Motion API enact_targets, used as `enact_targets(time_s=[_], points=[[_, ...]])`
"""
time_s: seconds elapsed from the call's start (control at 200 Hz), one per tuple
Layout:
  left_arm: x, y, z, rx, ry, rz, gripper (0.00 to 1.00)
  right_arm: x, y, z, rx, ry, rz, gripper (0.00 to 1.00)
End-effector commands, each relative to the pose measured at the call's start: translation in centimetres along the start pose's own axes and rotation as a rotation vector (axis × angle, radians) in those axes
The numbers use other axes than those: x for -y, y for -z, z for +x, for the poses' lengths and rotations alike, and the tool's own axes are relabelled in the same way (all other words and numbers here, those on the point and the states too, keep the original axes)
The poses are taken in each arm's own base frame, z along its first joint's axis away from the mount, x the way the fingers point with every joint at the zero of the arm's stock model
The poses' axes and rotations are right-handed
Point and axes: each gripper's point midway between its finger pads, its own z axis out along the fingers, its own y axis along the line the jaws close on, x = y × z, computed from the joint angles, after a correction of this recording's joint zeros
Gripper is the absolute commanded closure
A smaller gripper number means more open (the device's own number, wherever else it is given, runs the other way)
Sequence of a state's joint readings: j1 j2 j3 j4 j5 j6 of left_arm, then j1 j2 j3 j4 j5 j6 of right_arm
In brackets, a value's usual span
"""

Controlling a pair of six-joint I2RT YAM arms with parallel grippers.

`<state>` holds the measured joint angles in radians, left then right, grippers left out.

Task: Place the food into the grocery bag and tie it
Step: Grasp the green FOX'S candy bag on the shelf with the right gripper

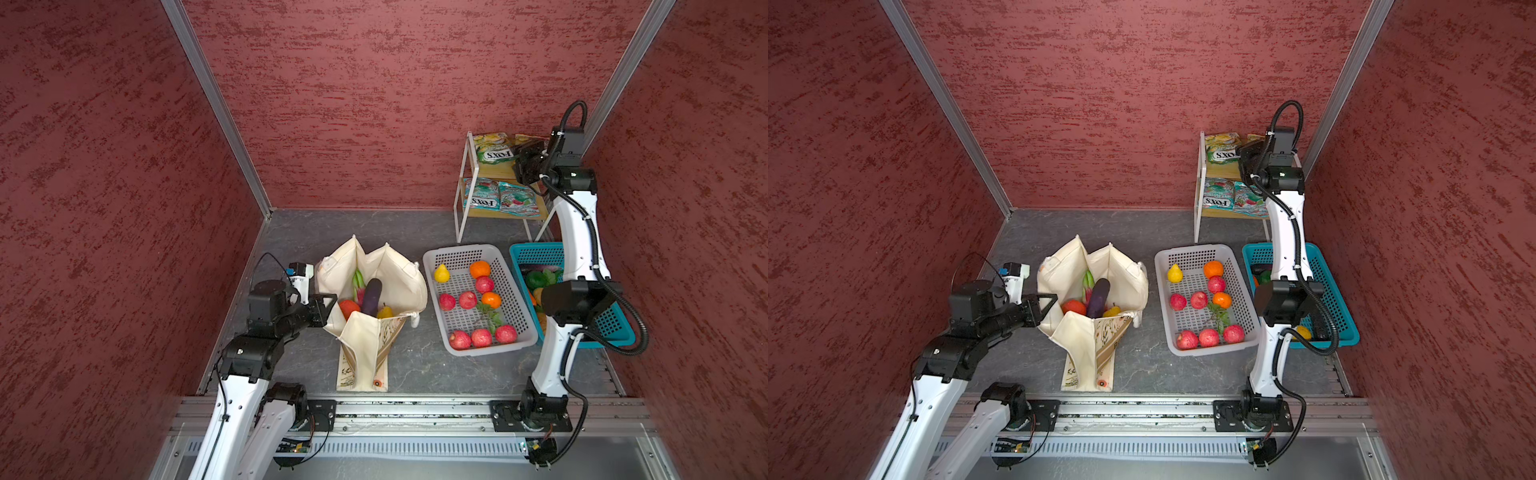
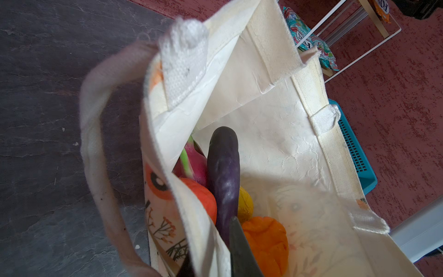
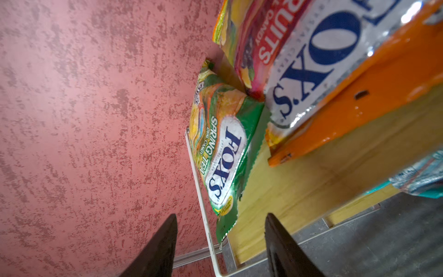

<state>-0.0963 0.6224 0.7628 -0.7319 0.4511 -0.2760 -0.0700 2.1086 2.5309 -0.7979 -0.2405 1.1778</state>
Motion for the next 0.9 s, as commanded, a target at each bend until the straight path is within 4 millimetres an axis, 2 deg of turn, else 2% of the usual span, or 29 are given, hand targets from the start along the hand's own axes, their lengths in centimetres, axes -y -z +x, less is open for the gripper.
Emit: enact_targets(time_s=[0.0,0.346,0.556,0.671,0.897], points=[[0.2,-0.1,-0.1,0.014,-0.012,0.015,0.82,1.1,-1.3,0.1,-0.023,-0.022,0.016,0.4],[0.2,0.0,-0.1,0.016,-0.015,0.017,0.82,1.3,-3.8,0.2,-0.037,-0.019,-0.028,0.42],[0.3,0.0,-0.1,0.016,-0.015,0.019,0.82,2.6,-5.4,0.1,-0.032,-0.06,-0.004,0.46],[0.3,0.0,-0.1,0.018,-0.016,0.02,0.82,3.0,-6.3,0.6,-0.045,-0.084,-0.007,0.5],[0.3,0.1,-0.2,0.019,-0.017,0.02,0.82,2.3,-6.8,0.8,-0.037,-0.103,-0.037,0.62]])
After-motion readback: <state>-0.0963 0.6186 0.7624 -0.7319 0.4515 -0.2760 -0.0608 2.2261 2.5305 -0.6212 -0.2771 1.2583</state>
